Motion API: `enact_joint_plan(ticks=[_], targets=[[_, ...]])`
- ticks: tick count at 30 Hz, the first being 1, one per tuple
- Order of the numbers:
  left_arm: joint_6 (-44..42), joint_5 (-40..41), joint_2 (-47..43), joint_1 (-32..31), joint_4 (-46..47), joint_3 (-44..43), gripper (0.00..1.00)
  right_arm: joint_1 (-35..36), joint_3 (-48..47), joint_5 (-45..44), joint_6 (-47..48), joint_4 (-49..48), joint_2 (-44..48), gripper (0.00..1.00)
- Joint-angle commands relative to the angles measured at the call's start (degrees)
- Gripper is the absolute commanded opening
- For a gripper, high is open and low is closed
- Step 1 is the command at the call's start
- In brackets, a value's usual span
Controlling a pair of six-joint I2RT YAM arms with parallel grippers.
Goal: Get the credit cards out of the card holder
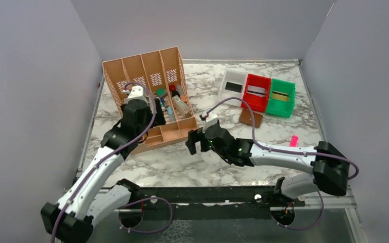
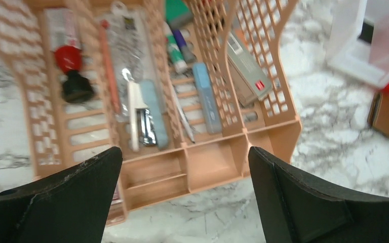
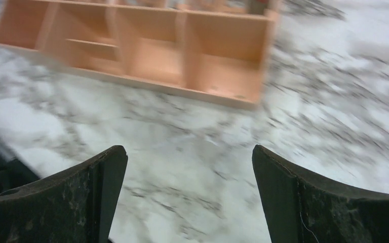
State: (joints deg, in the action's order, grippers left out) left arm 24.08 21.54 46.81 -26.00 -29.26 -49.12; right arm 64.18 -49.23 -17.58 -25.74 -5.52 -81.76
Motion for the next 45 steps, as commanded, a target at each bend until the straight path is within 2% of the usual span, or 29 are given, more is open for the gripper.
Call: enact_joint_plan(ticks=[1,5,9,13,20,25,27,35,45], targets=[[0.09,-15.24,11.23,-0.4,5.49,-2.18,0.99,-1.57,6.45,-18.15,-7.36,10.37,7.37,0.99],[3.28,-15.86,19.83,-3.26,6.69,-3.04,0.99,-1.97,11.31,-21.35,-11.38,13.39,15.61,0.99],[5.9,-15.51,23.87,-7.93,9.98,-2.76,0.99,-2.07,14.23,-24.98,-15.83,18.33,22.19,0.99],[7.1,-16.31,28.22,-8.45,14.02,-1.0,0.99,-2.04,16.5,-26.09,-16.21,19.96,26.91,0.99],[8.19,-15.97,33.75,-8.48,19.5,0.55,0.99,-2.09,17.5,-25.83,-17.4,21.56,28.75,0.99],[8.6,-7.9,36.55,-8.17,17.78,1.96,0.99,-2.05,17.0,-25.18,-18.92,23.01,26.9,0.99],[7.54,-5.56,37.03,-6.54,17.85,2.16,0.99,-2.06,17.0,-25.1,-19.28,22.99,26.23,0.99],[0.97,-6.61,41.0,4.48,17.0,-3.11,0.99,-2.09,17.14,-23.82,-19.26,21.82,24.67,0.99],[-1.59,-7.47,48.57,10.28,17.32,-10.21,0.99,-2.05,17.83,-23.31,-19.7,21.81,24.63,0.99]])
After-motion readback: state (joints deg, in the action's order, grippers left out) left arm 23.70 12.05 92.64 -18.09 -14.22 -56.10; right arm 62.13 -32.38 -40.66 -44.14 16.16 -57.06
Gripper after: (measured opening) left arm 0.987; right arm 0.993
